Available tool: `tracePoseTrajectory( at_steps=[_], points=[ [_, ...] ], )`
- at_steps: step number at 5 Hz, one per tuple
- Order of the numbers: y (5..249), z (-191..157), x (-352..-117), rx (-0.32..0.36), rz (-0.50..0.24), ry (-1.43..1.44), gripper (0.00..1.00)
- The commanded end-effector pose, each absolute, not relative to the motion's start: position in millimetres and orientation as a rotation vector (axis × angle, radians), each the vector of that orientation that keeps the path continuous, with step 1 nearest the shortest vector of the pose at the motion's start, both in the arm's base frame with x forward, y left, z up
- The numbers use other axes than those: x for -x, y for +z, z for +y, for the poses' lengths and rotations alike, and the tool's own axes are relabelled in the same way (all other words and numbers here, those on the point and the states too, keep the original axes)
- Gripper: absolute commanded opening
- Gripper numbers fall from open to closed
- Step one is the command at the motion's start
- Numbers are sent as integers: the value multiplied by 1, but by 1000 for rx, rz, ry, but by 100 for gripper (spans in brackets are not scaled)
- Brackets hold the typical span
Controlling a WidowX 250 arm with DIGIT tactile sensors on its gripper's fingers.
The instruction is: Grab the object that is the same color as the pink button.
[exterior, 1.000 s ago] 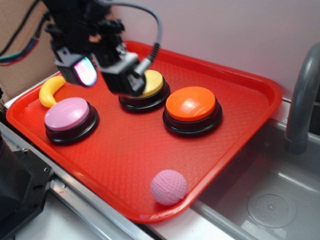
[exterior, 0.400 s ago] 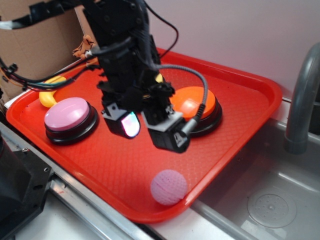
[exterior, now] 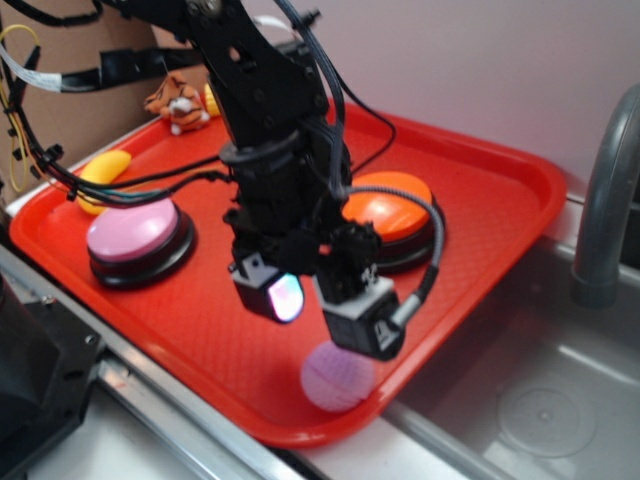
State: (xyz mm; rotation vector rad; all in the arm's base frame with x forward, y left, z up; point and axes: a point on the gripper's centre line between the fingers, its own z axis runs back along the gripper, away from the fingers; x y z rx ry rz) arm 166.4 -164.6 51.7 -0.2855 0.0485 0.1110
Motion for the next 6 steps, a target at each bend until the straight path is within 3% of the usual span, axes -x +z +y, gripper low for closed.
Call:
tracePoseTrajectory(
  at_steps=[1,2,3,4,6],
  points=[
    [38,-178,-170,229,59,77,100],
    [33,-180,-170,234,71,81,100],
    [35,-180,-170,227,59,94,0],
    [45,-175,-169,165,23,123,0],
    [88,-150,-167,140,-56,107,0]
  ],
)
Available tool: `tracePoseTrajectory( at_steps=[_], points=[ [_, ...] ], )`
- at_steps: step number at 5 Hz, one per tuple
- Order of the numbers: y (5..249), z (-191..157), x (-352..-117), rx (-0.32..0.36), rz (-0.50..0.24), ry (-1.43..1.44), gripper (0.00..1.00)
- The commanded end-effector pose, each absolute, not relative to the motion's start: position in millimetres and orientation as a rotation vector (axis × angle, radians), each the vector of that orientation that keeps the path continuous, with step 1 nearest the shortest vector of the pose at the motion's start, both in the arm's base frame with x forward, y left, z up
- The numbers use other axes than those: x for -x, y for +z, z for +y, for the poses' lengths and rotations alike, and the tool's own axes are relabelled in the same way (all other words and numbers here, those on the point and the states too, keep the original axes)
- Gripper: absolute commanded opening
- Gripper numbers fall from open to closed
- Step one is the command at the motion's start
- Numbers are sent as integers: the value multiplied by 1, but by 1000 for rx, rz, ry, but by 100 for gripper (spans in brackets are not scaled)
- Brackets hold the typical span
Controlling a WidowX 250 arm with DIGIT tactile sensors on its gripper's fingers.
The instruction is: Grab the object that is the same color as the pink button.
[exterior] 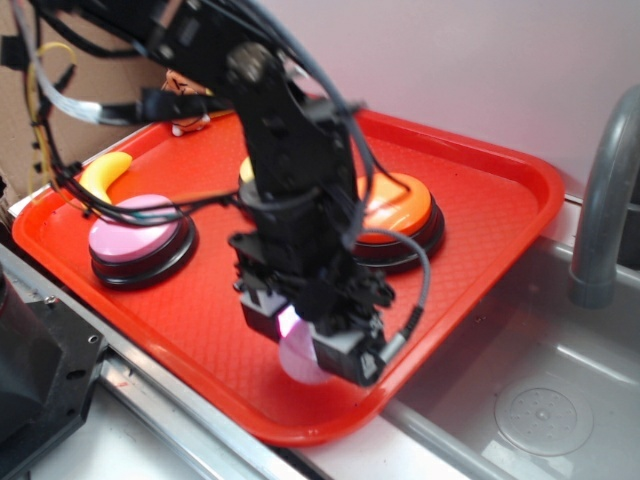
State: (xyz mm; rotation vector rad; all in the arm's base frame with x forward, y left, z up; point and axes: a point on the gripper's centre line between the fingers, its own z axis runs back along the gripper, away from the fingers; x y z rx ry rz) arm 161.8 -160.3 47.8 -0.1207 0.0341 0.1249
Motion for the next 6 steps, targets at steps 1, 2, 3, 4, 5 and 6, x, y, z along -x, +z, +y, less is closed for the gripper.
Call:
tracePoseTrajectory(
  at_steps=[1,2,3,4,5,6],
  points=[
    [113,-121,-163,166,-78,112,0],
    [135,-97,-161,143,-114,142,0],
    [155,-71,-157,119,-124,141,0],
    [163,-47,-154,144,-141,134,0],
    [172,-27,-150,119,-144,152,0],
    [178,-10,-147,96,-138,182,0]
  ],
)
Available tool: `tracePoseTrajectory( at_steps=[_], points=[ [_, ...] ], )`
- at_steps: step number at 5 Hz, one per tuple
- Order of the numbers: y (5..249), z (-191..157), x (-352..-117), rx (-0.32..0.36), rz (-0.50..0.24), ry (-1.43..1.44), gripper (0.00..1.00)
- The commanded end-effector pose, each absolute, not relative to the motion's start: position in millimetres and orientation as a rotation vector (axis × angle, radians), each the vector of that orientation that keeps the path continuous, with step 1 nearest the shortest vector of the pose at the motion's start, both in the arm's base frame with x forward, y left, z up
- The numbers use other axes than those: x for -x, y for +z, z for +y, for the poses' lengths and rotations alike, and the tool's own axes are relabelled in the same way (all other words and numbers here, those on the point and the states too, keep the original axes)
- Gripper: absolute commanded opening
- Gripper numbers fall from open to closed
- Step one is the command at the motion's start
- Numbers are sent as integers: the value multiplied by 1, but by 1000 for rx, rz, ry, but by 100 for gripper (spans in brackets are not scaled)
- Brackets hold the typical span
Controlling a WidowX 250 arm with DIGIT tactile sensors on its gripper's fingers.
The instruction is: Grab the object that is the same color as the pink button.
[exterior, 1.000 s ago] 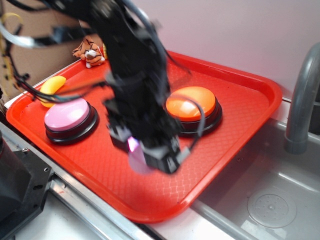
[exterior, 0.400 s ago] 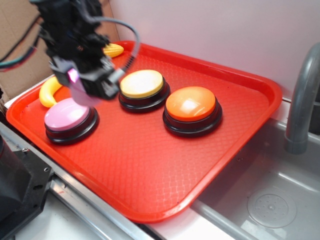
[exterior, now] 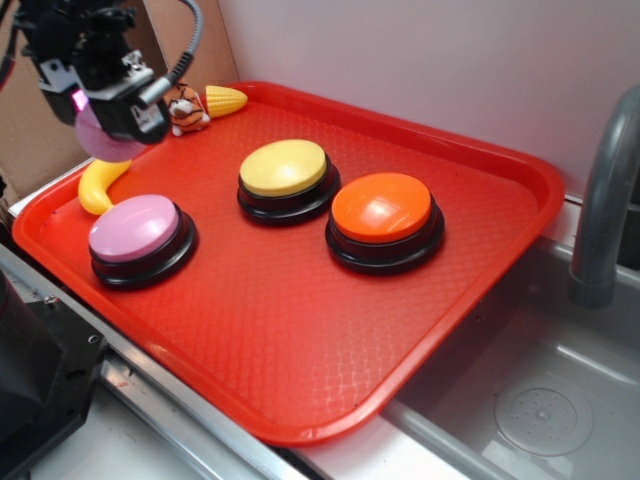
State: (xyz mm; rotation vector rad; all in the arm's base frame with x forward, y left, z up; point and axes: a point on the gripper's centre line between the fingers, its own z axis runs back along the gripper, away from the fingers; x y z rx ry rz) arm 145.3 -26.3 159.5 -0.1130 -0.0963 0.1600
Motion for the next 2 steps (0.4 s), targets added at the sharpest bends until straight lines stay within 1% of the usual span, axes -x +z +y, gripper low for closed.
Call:
tracePoseTrajectory(
  at_steps=[1,2],
  points=[
    [180,-2,-145,67,-151,237,0],
    [176,-2,-146,48,-56,267,35]
  ],
)
